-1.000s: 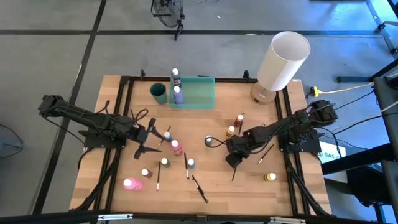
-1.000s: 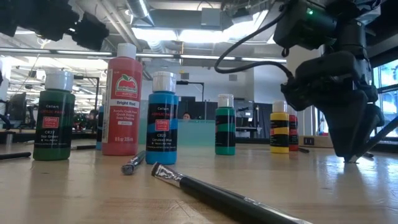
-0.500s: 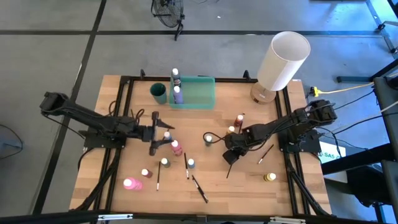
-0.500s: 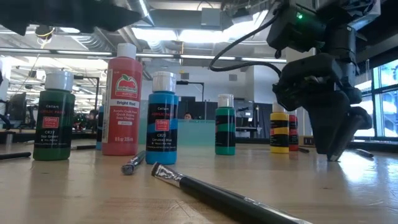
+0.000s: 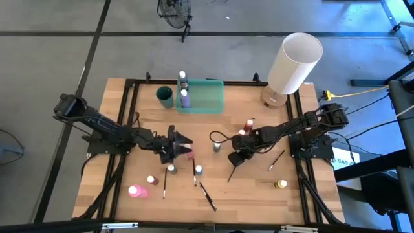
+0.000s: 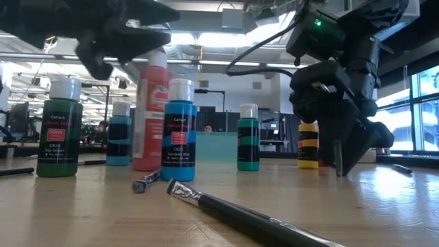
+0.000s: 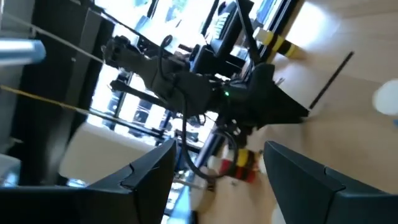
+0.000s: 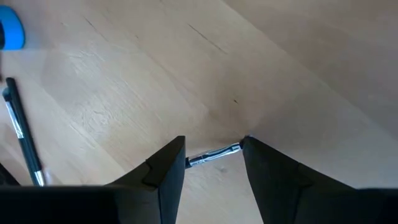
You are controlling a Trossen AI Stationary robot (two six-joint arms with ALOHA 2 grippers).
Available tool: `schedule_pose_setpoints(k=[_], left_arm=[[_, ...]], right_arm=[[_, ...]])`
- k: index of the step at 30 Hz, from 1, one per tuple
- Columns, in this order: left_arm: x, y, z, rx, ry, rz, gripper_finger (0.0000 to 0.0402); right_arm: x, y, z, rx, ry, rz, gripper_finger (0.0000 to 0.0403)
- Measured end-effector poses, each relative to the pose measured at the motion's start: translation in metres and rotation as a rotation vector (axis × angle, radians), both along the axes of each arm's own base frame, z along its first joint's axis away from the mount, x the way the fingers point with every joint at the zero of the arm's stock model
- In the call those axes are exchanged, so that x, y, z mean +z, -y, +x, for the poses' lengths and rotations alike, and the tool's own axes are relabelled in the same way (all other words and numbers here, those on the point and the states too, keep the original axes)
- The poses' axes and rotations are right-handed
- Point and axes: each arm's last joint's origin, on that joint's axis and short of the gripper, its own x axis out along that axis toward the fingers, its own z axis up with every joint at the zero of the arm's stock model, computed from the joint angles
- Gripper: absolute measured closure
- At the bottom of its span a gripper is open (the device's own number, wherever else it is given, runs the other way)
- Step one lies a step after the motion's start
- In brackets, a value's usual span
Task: Pick & Place Paint Supplies
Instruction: Put the silver paintbrush into the green cup
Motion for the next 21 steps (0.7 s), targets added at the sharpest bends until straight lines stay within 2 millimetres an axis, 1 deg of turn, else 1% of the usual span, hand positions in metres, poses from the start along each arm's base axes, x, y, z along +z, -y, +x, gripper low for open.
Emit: schedule_pose_setpoints(k=[3,7,11,17,21], left_arm=[[0.004,0.007,0.008,0.002,0.006,0.057,0.0163],[0.003,0.013,0.013,0.038,-0.011,0.111,0.0163],[0.002,0.02,0.01,0.081,-0.014,0.143,0.0163],[0.003,0.036,0.004,0.076,-0.01,0.205,0.0163],[0.003,0.04,0.001,0.1,-0.011,0.211,0.0163]], right_arm=[[0.0,0.0,0.0,-0.023,-0.003,0.01,0.0234],[0.001,0.0,0.002,-0.025,0.014,0.014,0.0234],[0.0,-0.001,0.004,-0.024,0.024,0.017,0.0234],[-0.002,-0.001,0.005,-0.019,0.022,0.022,0.0234],[-0.002,-0.001,0.005,-0.013,0.025,0.024,0.0234]])
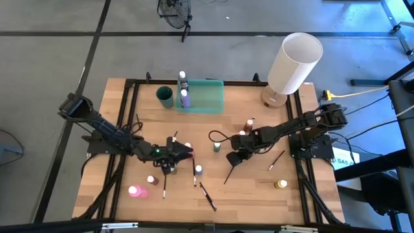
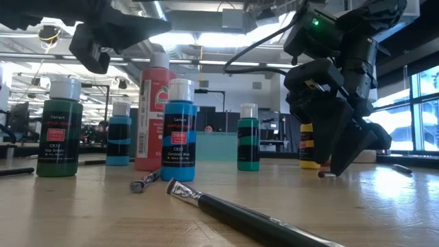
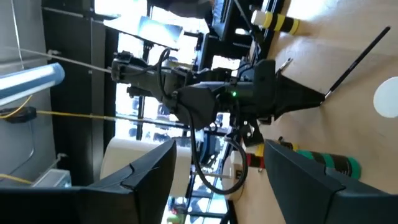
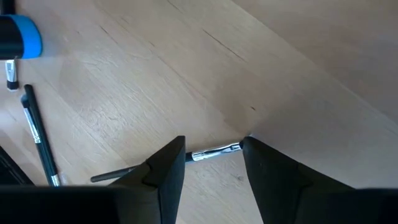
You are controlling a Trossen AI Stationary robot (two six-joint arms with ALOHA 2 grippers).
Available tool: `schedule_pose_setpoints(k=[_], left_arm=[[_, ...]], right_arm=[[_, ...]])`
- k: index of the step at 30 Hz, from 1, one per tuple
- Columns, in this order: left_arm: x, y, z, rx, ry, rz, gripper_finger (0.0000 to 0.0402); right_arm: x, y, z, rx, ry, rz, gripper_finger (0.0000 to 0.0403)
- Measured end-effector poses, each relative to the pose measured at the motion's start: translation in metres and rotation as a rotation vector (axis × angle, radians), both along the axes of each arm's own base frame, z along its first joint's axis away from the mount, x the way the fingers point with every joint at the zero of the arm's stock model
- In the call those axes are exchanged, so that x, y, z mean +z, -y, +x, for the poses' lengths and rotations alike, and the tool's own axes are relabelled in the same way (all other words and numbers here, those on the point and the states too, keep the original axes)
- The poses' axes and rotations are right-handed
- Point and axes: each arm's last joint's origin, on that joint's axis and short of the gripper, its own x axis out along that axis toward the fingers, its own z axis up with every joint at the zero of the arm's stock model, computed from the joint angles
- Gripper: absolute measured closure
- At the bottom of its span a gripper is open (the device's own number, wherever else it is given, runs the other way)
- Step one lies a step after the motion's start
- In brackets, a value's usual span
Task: Pick & Place Paint Supplies
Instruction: Put the silver paintbrush into the green cup
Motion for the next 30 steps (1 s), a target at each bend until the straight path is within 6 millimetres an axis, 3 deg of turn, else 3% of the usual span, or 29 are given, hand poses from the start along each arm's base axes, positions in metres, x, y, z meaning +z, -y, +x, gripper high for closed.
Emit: schedule_pose_setpoints(k=[20,30], left_arm=[[0.0,-0.001,-0.001,0.068,0.011,-0.11,0.0163],[-0.001,-0.003,-0.001,0.132,0.016,-0.156,0.0163]], right_arm=[[0.0,-0.003,0.0,0.196,0.069,-0.082,0.0234],[0.002,-0.016,0.002,0.379,0.165,-0.156,0.0234]])
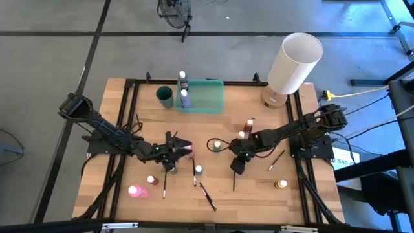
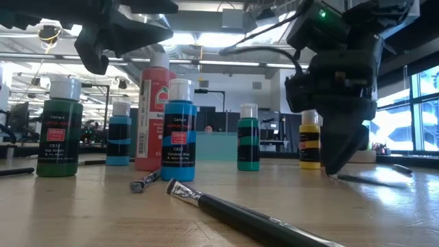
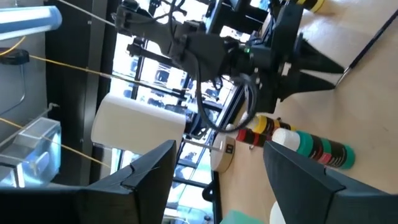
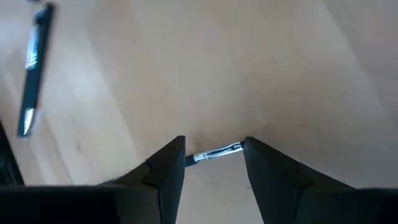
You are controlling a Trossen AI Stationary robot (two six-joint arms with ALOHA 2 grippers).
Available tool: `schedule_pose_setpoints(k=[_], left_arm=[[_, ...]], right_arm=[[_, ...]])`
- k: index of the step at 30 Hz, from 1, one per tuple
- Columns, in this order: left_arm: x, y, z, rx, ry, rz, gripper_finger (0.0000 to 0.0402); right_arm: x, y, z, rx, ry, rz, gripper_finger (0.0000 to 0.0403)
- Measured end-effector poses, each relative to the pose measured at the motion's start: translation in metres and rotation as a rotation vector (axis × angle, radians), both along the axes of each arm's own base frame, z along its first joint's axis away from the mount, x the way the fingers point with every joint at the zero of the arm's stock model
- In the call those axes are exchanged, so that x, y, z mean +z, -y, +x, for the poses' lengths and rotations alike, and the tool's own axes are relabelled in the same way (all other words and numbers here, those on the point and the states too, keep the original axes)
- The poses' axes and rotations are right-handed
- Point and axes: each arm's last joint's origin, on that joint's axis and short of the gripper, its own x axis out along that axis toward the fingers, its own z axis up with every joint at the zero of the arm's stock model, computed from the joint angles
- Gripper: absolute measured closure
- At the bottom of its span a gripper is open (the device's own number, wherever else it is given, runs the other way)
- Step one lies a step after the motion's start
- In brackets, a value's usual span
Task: Pick & Place Paint Supplies
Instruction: Put the silver paintbrush into the green cup
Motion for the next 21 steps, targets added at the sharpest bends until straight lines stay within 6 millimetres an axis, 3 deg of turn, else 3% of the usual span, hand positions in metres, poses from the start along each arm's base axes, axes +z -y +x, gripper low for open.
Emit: schedule_pose_setpoints(k=[9,21], left_arm=[[0.0,0.0,0.0,0.013,0.0,-0.014,0.0163],[0.0,0.0,0.0,0.015,0.002,-0.023,0.0163]], right_arm=[[0.006,-0.009,0.003,0.121,0.056,-0.1,0.0234],[0.033,-0.009,0.011,-0.201,-0.149,-0.043,0.0234]])
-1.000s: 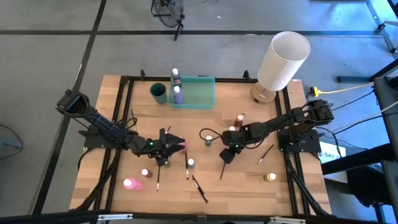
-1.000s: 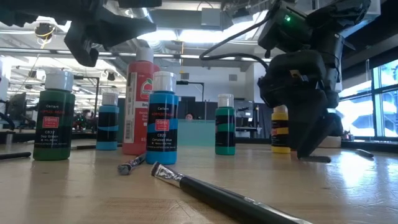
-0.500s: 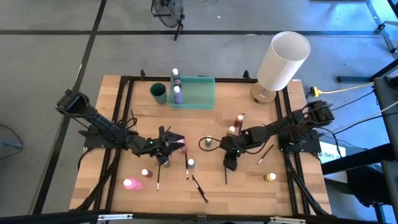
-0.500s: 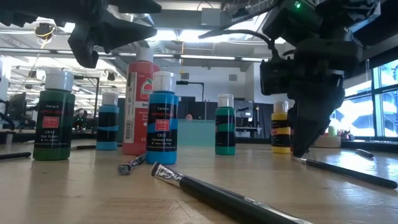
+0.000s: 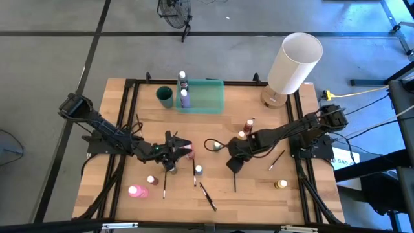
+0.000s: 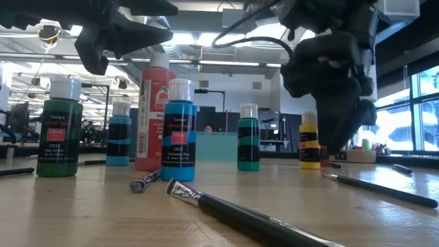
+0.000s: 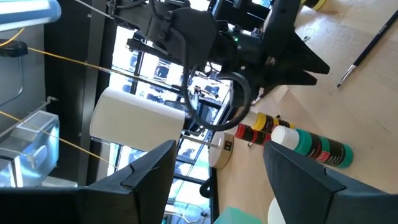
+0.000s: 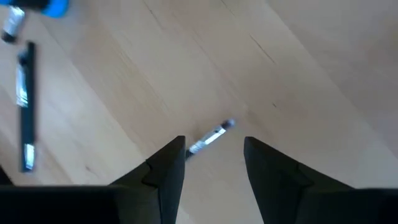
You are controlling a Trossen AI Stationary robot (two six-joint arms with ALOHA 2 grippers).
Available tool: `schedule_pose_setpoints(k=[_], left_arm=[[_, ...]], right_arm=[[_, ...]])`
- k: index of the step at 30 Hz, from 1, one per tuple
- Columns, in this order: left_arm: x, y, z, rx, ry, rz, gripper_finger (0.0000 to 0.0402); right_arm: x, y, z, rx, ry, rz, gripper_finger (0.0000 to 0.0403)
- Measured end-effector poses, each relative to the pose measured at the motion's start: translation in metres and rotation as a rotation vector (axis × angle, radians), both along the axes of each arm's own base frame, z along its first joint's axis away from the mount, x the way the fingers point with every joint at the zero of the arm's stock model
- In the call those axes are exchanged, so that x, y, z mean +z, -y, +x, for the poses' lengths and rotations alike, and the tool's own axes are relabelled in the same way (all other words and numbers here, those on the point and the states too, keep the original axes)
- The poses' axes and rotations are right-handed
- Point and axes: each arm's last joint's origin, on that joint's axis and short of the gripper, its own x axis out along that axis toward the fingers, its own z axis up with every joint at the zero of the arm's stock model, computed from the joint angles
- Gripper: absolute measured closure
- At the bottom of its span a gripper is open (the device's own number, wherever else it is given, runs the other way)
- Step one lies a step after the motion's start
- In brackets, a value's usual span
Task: Pick & Place Paint Supplies
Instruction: Put the silver paintbrush into the green cup
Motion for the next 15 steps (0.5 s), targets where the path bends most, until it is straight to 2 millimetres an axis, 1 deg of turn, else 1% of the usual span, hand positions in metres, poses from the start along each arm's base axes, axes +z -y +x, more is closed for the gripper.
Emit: schedule_pose_setpoints(k=[4,11,15], left_arm=[[0.0,0.0,0.0,0.001,0.002,-0.008,0.0163],[0.0,-0.001,0.0,0.027,0.004,-0.013,0.0163],[0.0,-0.001,0.0,0.028,0.004,-0.013,0.0163]], right_arm=[[0.001,0.0,0.002,-0.066,0.001,0.014,0.0234],[-0.016,-0.001,0.007,-0.199,-0.063,0.04,0.0234],[-0.014,-0.001,0.012,-0.187,-0.073,0.004,0.0234]])
